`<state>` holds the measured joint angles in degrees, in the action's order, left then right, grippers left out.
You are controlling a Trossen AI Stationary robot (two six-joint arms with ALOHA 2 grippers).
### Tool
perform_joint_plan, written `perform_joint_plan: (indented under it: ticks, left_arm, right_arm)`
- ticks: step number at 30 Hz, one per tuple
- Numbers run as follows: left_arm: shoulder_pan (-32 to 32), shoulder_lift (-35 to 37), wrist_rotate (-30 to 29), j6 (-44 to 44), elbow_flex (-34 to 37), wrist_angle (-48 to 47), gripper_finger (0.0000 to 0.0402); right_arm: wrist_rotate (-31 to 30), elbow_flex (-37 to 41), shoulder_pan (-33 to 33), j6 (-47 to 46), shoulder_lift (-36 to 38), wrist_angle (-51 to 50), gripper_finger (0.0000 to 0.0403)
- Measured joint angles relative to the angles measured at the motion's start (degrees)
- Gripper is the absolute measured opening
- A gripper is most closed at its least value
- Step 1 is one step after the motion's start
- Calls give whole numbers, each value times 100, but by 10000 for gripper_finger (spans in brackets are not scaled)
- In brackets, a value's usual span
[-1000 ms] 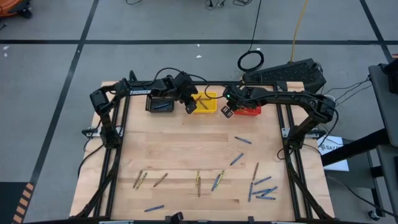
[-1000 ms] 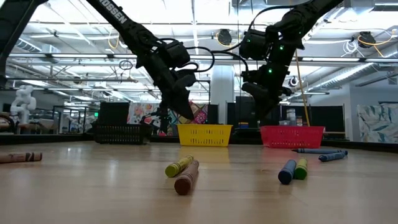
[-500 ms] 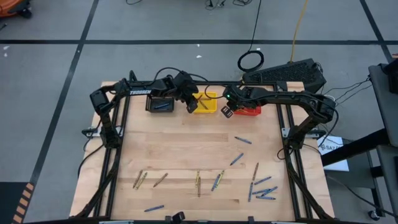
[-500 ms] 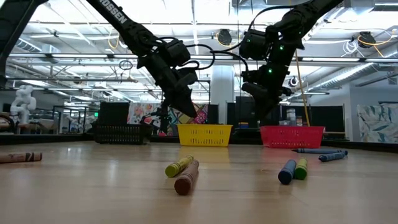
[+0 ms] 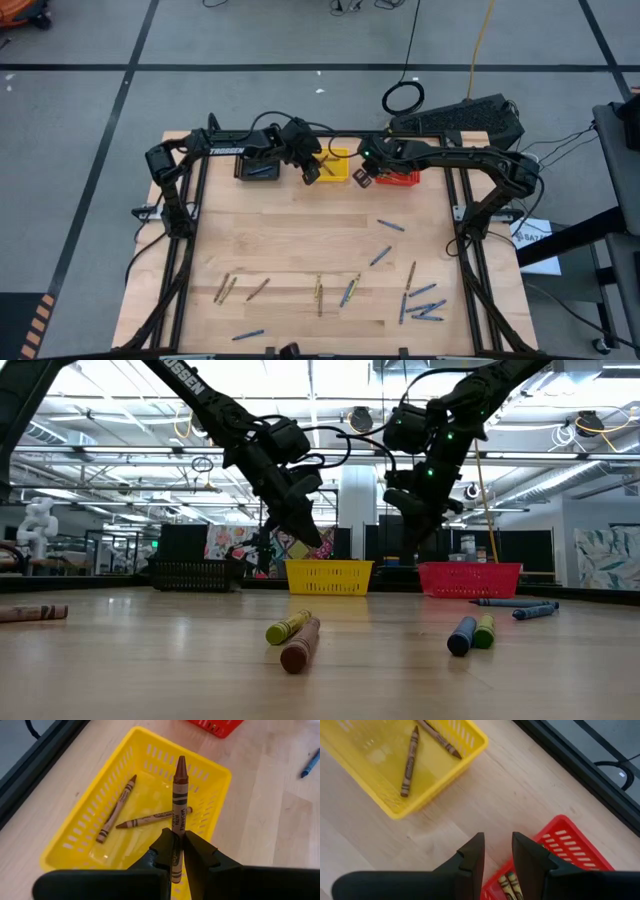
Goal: Sort crayons
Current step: Put the brown crayon into the yellow bin
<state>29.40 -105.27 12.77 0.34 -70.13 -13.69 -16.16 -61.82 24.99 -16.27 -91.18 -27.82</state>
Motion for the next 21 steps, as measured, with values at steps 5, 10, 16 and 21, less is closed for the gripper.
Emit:
perform_joint_plan:
  ticks: [5,10,16,21]
  left_arm:
    - [71,0,-200,2,0,0,30]
    - [56,0,-231,0,0,19,30]
    - [-8,0,-314,0,0,74,30]
    - [3,0,-310,-50,0,78,30]
  right_arm:
    - [0,0,0,0,0,101,86]
    - [0,0,0,1,0,104,86]
    - [0,0,0,0,0,103,86]
    - [0,0,0,1,0,103,86]
